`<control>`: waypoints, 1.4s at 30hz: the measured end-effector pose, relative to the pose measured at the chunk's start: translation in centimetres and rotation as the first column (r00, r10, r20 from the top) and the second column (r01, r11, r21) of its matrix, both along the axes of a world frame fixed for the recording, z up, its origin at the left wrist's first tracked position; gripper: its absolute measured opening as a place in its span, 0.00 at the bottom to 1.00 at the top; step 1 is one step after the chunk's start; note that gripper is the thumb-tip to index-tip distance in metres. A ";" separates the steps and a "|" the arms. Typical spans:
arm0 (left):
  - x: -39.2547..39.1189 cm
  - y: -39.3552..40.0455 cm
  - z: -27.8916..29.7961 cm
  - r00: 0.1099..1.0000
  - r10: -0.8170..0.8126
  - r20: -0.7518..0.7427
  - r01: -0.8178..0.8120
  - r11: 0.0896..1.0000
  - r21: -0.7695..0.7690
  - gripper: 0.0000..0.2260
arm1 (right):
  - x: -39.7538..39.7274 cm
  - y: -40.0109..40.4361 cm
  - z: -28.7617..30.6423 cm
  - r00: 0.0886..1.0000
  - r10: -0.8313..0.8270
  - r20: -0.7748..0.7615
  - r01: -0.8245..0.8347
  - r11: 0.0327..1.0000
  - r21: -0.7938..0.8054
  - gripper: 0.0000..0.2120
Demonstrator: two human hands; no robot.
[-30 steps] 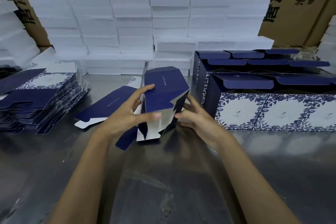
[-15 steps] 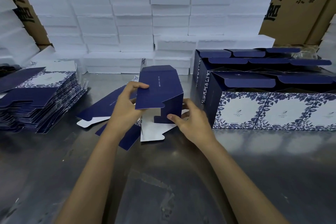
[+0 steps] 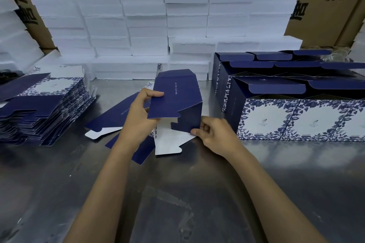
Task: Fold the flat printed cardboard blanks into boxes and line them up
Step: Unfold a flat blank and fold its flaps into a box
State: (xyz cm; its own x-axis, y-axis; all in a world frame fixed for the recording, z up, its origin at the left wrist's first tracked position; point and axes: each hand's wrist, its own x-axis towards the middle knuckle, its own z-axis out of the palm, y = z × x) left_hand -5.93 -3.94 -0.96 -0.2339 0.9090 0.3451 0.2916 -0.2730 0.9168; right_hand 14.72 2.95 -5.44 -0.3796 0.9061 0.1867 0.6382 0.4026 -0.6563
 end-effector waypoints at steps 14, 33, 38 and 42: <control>-0.2 0.2 -0.3 1.000 0.004 0.000 -0.004 1.000 0.009 0.18 | 0.2 -0.6 2.3 0.983 0.016 -0.181 0.010 0.990 0.141 0.19; -1.1 -0.2 0.3 0.927 -0.327 -0.185 0.263 0.917 -0.301 0.41 | -1.4 -2.2 3.6 0.947 0.074 -0.313 -0.024 0.987 0.160 0.18; -0.1 -0.2 0.7 0.971 -0.179 -0.155 0.155 0.976 -0.154 0.26 | -1.9 -1.9 3.2 0.832 0.082 -0.548 -0.036 0.995 0.093 0.16; 1.7 0.4 0.0 0.999 -0.025 -0.032 0.027 0.997 0.070 0.11 | -2.6 -2.1 3.4 0.795 0.071 -0.602 -0.051 0.997 0.050 0.13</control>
State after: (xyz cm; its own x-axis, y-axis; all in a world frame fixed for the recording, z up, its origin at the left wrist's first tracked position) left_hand -4.27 -3.55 -0.97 -0.1990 0.8876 0.4155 0.3116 -0.3446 0.8855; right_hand 12.14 0.87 -1.99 -0.2355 0.8752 0.4226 0.0901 0.4526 -0.8871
